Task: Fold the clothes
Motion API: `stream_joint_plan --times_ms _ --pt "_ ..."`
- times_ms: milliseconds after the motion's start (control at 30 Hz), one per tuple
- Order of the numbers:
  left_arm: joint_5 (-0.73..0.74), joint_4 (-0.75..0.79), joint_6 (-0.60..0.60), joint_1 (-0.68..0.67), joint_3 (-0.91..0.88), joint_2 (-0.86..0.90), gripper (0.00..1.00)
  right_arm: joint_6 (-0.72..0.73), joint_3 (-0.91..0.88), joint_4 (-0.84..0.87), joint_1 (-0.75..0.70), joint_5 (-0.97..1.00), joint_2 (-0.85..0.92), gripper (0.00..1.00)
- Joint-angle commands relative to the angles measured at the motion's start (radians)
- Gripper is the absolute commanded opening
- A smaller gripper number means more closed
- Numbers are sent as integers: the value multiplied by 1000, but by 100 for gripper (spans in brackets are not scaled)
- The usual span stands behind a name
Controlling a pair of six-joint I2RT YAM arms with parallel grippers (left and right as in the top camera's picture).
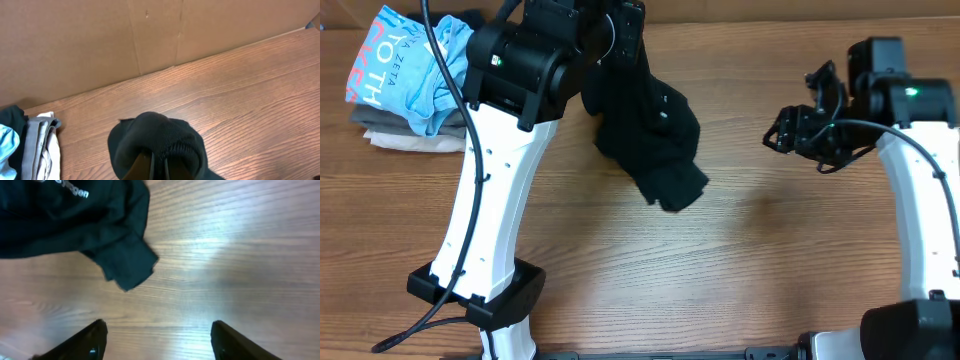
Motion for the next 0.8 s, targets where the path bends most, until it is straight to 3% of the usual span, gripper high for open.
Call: stream_joint_plan --times_ms 0,433,767 --pt "5 19 13 2 27 -6 4 -8 -97 83 34 -8 -19 71" --pt "9 29 13 0 27 -6 4 -1 -509 624 140 -86 -16 72" --pt "8 0 13 0 27 -5 4 2 -571 805 235 -62 90 68"
